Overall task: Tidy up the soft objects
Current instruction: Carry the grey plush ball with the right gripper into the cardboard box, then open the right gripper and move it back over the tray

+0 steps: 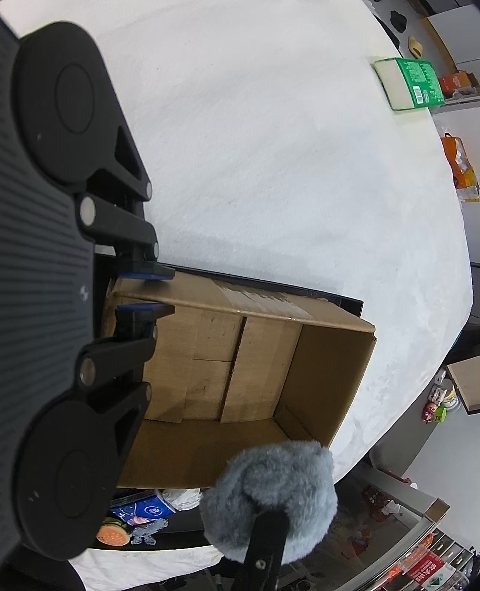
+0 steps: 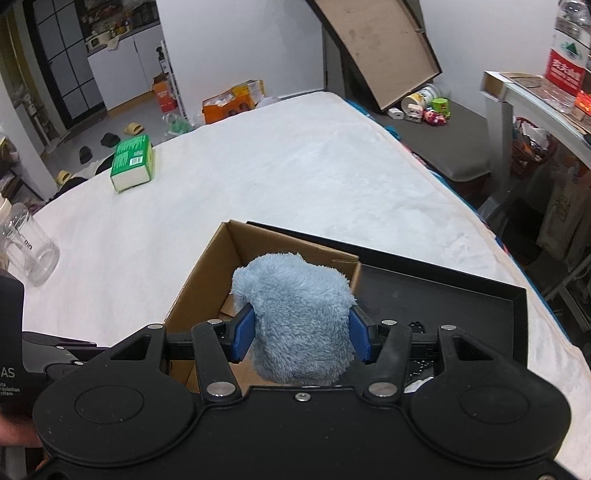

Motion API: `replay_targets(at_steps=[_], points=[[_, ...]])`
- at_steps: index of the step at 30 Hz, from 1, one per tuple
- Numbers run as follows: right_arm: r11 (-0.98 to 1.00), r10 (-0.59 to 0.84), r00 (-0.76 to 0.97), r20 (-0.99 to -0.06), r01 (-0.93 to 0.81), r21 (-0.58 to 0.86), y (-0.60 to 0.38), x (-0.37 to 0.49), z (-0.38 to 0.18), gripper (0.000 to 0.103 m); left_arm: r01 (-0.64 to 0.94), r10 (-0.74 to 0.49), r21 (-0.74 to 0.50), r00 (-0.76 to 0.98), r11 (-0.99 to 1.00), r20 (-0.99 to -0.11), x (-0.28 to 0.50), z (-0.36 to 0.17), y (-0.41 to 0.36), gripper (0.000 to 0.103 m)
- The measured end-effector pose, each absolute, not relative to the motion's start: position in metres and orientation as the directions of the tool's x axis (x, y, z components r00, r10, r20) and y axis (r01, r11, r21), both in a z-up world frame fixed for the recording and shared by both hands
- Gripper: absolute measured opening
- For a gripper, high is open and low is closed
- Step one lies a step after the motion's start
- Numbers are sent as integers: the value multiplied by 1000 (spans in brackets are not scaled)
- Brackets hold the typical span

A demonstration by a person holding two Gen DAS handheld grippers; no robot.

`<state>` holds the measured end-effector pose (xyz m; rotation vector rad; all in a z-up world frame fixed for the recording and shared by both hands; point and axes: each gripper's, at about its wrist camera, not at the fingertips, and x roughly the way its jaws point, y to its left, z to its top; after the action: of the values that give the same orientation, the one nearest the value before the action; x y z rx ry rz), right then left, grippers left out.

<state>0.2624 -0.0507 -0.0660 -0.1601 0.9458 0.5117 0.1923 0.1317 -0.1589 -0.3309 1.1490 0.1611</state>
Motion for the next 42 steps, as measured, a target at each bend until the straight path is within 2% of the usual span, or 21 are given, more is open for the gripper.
replay_targets(at_steps=[10,12,13,18,26,29,34,42], points=[[848,370,461,-807,-523,90,-24,269,-68,52,-294,-34,-168,413,941,-910,189,-156,130,10],[838,389,458,-799,-537,100,-19,271,-68,56,-297,-29,-165,412,940,-911,189,-156,130,10],[834,395,460,-795,-543,101,-17,272,-69,62,-300,-25,-161,410,940,-912,189,-156,129,10],[849,388,468,-794,-517,111,-26,273,-70,68,-303,-4,-132,388,944,-922,192,-157,125,11],[872,374,460,-805,-469,137,-61,267,-76,70,-284,25,-85,363,955,-931,198,-158,118,12],[883,368,460,-808,-445,149,-78,263,-78,71,-287,30,-81,364,955,-931,197,-157,117,16],[907,341,466,-816,-392,155,-112,255,-85,75,-336,51,-84,375,938,-926,193,-155,122,37],[946,266,474,-840,-295,133,-159,249,-101,76,-330,100,-34,381,943,-919,192,-148,114,45]])
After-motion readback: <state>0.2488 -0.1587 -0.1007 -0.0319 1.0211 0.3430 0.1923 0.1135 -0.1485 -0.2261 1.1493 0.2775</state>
